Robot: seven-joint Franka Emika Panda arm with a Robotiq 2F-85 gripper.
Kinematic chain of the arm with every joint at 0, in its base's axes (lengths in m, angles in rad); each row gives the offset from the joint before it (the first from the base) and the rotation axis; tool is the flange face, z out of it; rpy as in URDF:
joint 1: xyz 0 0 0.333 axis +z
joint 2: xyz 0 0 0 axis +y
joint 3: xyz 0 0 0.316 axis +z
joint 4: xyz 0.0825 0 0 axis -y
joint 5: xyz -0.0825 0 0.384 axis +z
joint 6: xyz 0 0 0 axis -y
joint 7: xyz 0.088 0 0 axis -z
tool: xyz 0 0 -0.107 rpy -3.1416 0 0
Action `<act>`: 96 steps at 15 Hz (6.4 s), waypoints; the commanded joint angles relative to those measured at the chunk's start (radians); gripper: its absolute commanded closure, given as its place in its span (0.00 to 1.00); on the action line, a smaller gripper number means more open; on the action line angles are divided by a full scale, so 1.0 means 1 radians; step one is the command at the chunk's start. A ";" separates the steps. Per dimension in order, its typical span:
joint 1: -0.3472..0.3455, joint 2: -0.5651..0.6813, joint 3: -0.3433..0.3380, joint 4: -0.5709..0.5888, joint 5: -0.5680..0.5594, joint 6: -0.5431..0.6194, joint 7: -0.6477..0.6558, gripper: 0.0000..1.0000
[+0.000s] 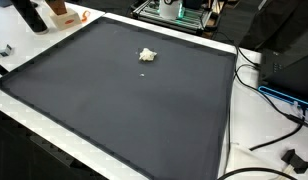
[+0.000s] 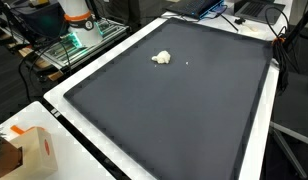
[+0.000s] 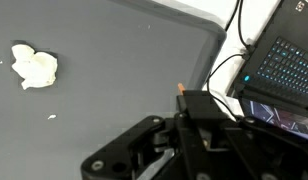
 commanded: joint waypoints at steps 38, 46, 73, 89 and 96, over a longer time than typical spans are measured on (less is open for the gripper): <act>-0.388 0.656 -0.207 0.254 0.495 -0.053 -0.624 0.97; -0.418 0.727 -0.203 0.279 0.624 -0.041 -0.606 0.97; -0.393 0.696 -0.213 0.248 0.609 0.046 -0.136 0.97; -0.351 0.510 -0.197 0.162 0.293 0.075 0.293 0.97; -0.332 0.412 -0.153 0.136 0.043 0.072 0.553 0.97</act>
